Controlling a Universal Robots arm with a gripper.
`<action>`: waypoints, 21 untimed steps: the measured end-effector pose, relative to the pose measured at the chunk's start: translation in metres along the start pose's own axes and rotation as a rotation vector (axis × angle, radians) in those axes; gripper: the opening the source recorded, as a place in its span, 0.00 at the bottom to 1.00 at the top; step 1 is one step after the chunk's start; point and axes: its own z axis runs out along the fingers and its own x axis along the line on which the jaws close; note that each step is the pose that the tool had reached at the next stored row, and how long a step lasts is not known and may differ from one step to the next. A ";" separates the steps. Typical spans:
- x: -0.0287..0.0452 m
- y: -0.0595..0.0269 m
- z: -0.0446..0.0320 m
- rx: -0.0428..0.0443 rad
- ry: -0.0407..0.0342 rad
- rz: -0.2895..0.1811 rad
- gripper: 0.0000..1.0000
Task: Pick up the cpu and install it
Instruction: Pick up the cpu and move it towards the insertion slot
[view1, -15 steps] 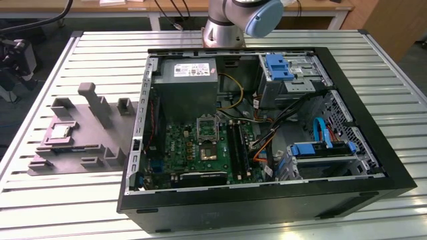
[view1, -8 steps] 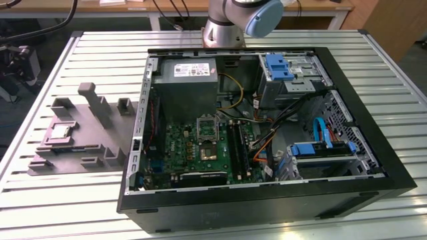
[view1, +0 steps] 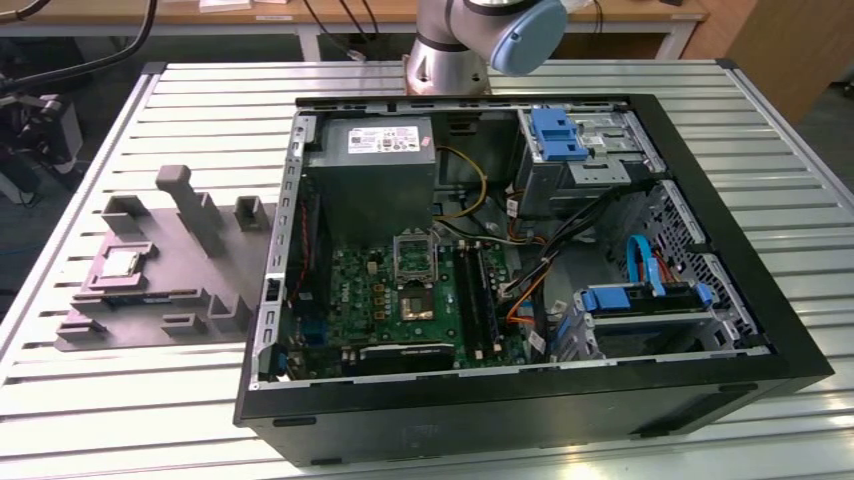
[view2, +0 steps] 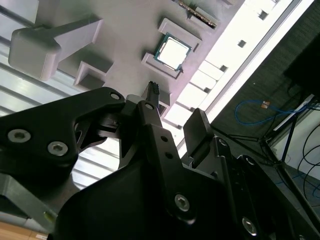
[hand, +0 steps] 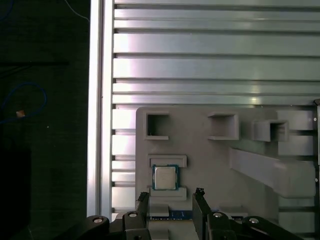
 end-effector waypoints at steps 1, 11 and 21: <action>0.0000 0.0000 0.0009 0.0001 0.0001 0.000 0.47; 0.0001 -0.0003 0.0064 0.0001 0.0001 0.000 0.47; 0.0001 -0.0003 0.0067 0.0001 0.0001 0.000 0.47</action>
